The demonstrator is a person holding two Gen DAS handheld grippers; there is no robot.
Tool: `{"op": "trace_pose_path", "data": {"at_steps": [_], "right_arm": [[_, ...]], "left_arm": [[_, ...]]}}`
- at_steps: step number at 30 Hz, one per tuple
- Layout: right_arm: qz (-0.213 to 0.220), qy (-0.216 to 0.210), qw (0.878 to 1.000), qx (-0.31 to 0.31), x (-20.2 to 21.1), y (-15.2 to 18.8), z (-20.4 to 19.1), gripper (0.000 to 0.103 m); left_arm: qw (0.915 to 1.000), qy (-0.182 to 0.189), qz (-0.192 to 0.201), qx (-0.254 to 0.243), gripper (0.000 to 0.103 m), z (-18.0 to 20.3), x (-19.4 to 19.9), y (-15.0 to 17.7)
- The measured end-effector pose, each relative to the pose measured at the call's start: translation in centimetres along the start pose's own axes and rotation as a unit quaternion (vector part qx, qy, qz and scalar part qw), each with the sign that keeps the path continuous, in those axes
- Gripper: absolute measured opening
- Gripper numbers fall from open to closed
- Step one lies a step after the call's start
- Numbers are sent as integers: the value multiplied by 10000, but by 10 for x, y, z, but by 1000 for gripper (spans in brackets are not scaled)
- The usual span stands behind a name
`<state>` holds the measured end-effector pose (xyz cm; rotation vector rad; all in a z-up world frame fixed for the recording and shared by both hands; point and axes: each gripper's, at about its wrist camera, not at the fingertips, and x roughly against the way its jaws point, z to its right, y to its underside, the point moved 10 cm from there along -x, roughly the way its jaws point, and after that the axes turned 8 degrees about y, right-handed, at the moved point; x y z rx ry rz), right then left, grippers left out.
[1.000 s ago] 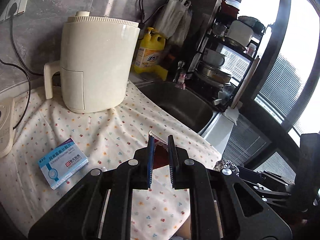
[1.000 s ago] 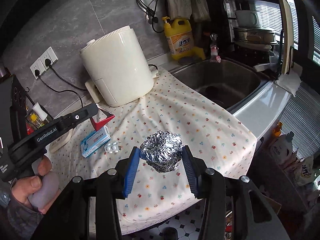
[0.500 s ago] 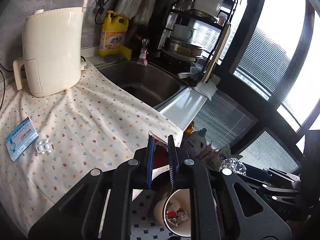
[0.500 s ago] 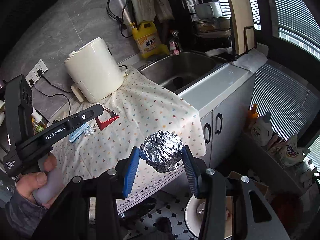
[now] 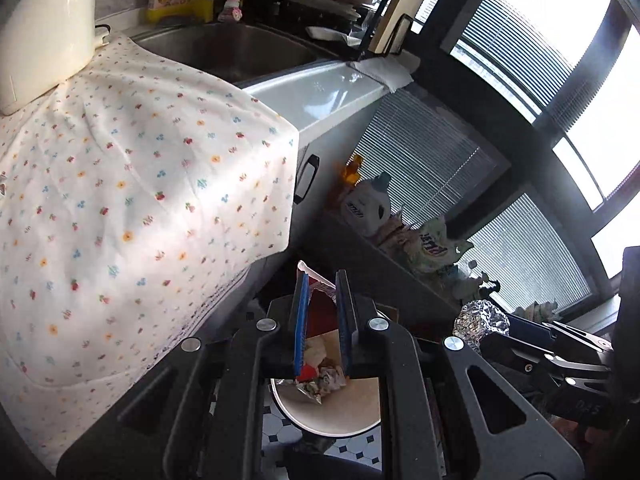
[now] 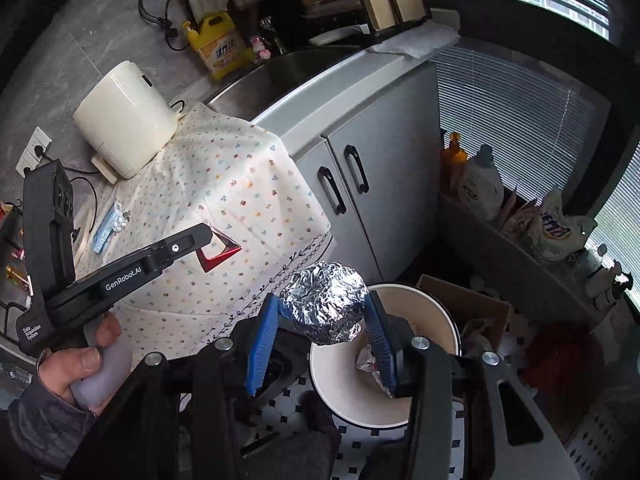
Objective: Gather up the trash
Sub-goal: 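Carry the foil ball and red packet down over the beige bin, then open the left gripper then the right gripper to drop both items into the bin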
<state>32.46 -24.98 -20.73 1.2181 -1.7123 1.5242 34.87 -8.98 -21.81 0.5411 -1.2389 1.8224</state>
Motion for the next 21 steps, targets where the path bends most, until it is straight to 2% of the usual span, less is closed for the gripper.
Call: {"op": "trace_pose_path", "data": {"at_steps": [9,17,18,21], "right_arm": [[-620,362,9974,-65,-40,49,63,44],[-1143,584,9916,136,-79,83,86,44],[-1183,630,9908,164,-83,86,88,44],[-1273,754,9887,227,-91,92,94,44]], "left_arm": [[9972,197,-624,368,14,16,-86,71],[9900,372,-1066,847,15,10,-149,134],[9890,405,-1072,934,20,8,-154,139],[9896,337,-962,1011,45,0,-161,144]]}}
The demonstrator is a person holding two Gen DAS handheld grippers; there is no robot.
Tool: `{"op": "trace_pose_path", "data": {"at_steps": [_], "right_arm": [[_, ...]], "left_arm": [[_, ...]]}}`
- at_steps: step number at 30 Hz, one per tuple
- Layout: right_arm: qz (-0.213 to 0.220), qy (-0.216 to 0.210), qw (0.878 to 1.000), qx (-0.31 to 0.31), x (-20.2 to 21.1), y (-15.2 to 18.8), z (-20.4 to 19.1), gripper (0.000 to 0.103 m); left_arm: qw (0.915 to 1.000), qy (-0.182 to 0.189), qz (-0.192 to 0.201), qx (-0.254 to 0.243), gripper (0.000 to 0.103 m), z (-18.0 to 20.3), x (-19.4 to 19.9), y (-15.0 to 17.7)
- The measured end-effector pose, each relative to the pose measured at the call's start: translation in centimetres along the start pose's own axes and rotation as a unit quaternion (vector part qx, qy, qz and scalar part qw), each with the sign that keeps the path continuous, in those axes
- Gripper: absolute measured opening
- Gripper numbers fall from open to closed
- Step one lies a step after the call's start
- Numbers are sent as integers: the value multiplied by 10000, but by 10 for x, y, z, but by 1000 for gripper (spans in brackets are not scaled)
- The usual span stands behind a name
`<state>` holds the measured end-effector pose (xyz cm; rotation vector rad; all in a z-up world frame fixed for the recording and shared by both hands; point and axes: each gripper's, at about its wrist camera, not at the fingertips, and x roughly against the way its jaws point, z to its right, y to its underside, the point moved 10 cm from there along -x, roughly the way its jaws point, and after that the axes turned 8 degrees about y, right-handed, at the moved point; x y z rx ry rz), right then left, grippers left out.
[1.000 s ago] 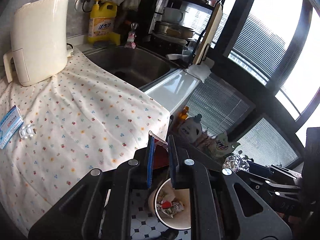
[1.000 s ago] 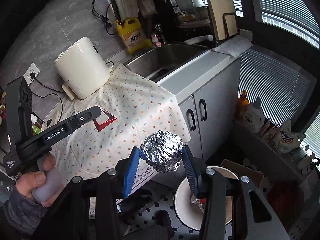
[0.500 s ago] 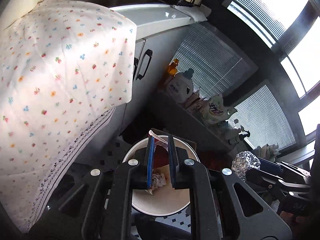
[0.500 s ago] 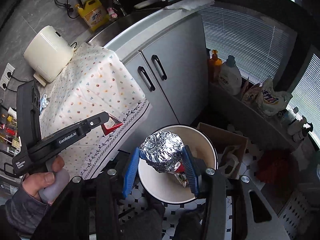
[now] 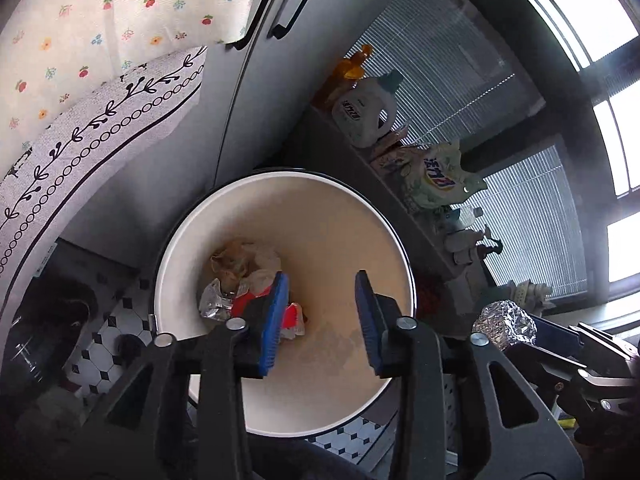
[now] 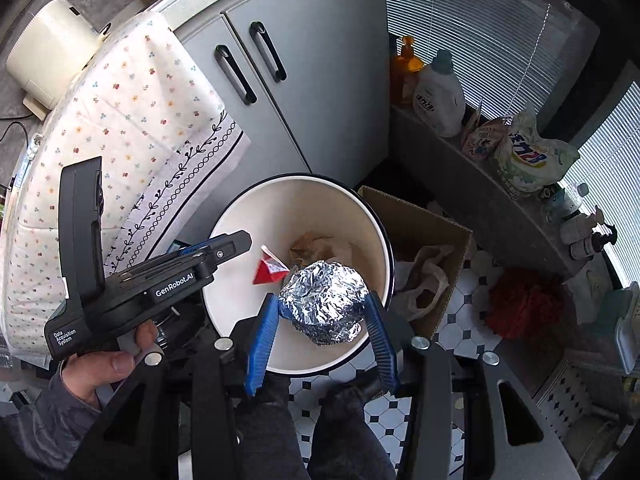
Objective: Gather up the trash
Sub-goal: 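Open the left gripper then the right gripper to drop both items into the bin, then move both tools back to the medicine box and pill blister on the cloth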
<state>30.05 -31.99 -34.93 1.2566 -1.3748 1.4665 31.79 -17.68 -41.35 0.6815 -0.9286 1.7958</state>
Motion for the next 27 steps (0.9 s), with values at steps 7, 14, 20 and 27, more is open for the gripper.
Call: {"op": "trace_pose_path", "data": {"at_steps": [7,14,20,27], "right_arm": [[-130,72,9998,139,-14,3,-7,44],[-1,82,9997,219,-14,-10,-32,60],[-19,377,9991,218,-5,-15,-43,80],[465,150,9988,7,47,-41,-72,91]], "left_arm": [[9993,-58,348,144,66,-16,28,-6],[9986,-230,471,89,71,-32,73,-10],[9970,-332,694,-22,73,-38,123,-26],[9909,-375,1253,-317,87,-34,204,-66]]}}
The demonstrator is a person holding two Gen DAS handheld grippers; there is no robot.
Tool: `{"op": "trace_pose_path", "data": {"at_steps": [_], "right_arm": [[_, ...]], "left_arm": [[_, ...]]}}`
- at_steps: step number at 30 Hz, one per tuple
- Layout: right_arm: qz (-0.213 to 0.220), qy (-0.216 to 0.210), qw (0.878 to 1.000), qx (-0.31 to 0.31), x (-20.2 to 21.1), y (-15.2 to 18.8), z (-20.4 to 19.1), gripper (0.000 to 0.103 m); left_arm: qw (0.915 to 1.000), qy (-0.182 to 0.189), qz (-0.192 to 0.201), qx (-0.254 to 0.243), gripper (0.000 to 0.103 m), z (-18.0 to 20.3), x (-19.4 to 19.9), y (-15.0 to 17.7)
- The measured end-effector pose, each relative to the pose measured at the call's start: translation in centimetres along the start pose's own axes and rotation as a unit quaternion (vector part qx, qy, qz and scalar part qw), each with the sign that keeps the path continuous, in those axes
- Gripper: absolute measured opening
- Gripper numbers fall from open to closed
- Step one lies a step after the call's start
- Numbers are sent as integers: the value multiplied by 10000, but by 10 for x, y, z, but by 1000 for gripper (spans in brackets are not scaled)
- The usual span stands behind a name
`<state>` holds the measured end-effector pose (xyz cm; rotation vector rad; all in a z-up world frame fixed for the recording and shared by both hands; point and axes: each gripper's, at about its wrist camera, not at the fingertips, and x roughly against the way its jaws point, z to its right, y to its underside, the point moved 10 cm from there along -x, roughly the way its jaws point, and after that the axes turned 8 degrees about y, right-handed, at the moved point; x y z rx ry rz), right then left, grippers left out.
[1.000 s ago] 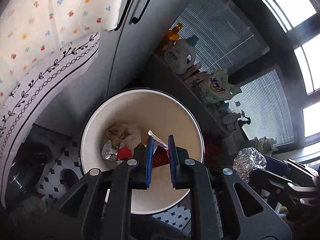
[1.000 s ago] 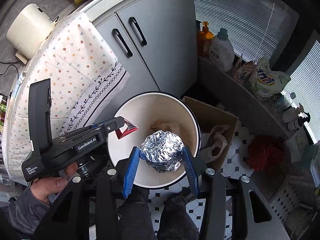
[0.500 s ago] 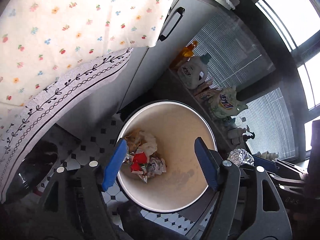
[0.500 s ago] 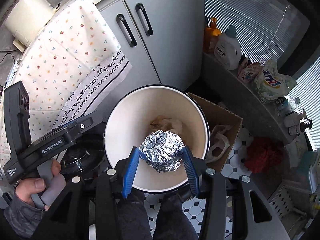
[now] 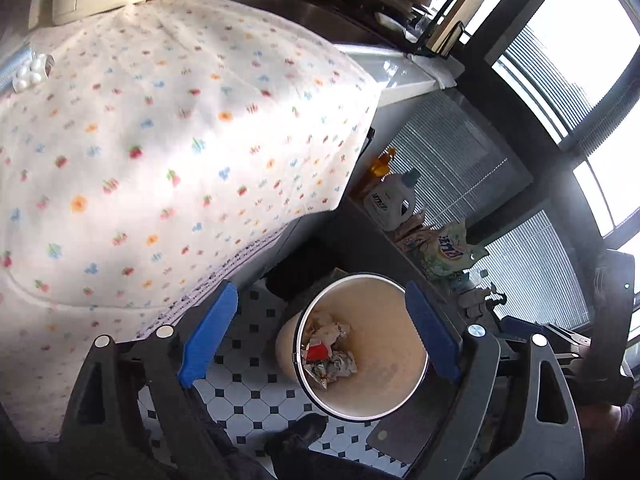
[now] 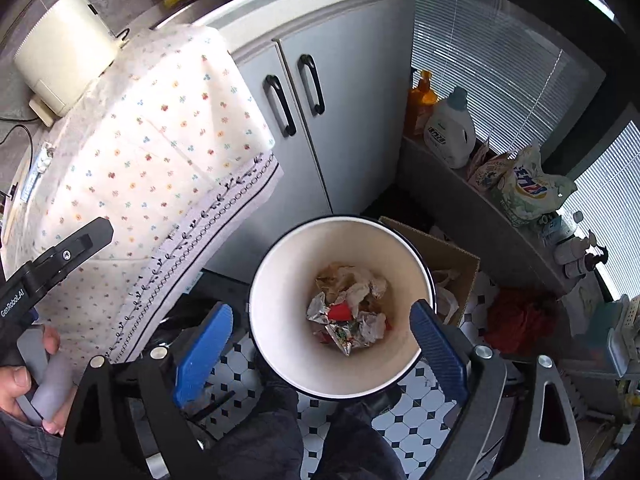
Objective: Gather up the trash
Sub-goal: 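Move both tools back to the medicine box and pill blister on the cloth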
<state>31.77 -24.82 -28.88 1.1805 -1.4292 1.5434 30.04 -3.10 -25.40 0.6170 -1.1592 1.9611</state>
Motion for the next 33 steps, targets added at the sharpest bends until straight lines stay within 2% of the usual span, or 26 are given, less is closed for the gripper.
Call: {"op": "trace_pose_path", "data": {"at_steps": [5,15,25,33], "right_arm": [[421,-227,9988,-98,38,-26,-32,95],[884,-663,9939,12,76,-58,-108,95],[1204,-1171,9853,303,96,-80,-198,95],[1312,-1390,9803,505,93,-97,-266,95]], "left_arm": [[9991,-116,406,-88,94,-15,48,-35],[9944,-439,947,-144,97,-64,127,-75],[9880,-752,1345,-64,97,-127,187,-101],[9841,-1008,1465,20,97,-191,217,-122]]}}
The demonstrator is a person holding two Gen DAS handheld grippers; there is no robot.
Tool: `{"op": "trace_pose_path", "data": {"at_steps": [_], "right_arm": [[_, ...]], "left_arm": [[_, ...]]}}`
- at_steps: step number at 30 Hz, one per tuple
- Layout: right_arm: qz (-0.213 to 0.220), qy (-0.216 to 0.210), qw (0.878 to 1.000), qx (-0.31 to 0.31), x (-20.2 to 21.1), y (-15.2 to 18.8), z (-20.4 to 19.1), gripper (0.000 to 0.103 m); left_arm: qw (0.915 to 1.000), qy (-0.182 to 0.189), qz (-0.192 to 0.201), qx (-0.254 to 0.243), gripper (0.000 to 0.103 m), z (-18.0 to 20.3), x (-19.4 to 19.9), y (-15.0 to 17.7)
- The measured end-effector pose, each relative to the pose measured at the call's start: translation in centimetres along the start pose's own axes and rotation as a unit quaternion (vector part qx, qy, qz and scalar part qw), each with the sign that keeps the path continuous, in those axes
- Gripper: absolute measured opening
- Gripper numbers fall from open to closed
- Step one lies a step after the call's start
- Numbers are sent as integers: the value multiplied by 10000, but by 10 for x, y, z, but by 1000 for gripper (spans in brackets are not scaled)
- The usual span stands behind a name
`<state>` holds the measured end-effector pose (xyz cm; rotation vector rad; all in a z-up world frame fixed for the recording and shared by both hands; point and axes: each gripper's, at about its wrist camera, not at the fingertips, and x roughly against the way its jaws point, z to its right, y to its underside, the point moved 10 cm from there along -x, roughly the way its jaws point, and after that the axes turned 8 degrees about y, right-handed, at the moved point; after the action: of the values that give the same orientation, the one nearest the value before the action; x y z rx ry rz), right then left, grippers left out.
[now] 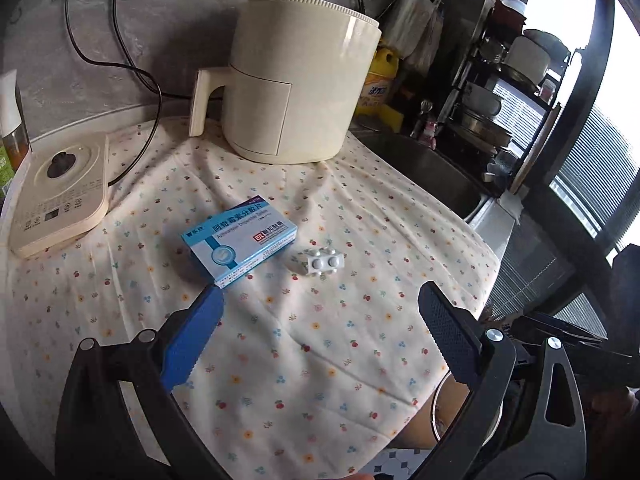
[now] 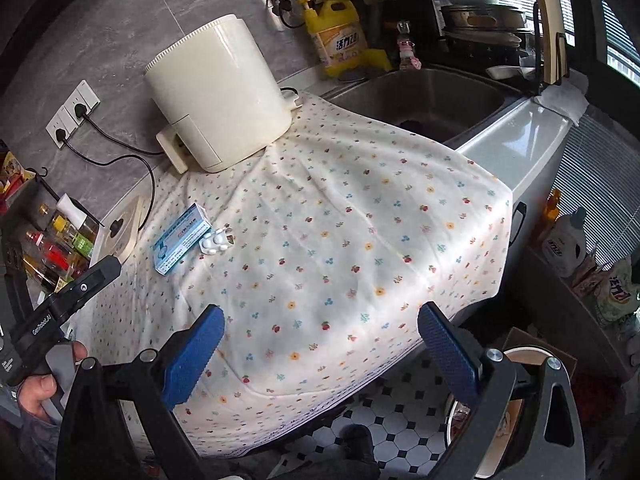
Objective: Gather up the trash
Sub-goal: 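Move both tools back to the medicine box and pill blister on the cloth, then grasp the blue-white medicine box with the left gripper while the right gripper grasps the pill blister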
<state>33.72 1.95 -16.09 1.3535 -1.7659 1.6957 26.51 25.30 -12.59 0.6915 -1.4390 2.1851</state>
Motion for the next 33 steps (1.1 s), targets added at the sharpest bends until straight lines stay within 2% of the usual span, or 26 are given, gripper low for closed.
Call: {"op": "trace_pose_path", "data": {"at_steps": [8,13,20,27,33], "right_arm": [[-42,-25,9997,227,-23,-10,-44,95],[-99,-15,9993,357,-40,-17,-69,95],[-162,78,9985,526,-68,-26,-97,95],[-279,190,9984,463,-88,-31,-105,95],[-398,326,9979,406,-102,-32,-105,95]], "left_arm": [[9999,-104,4,84,97,-53,-6,-18],[9997,-99,-203,-84,97,-70,-20,-23],[9974,72,-638,-326,97,-90,-52,-24],[9919,257,-1115,-548,97,-95,-92,-16],[9884,256,-1274,-789,96,-96,-119,-13]]}}
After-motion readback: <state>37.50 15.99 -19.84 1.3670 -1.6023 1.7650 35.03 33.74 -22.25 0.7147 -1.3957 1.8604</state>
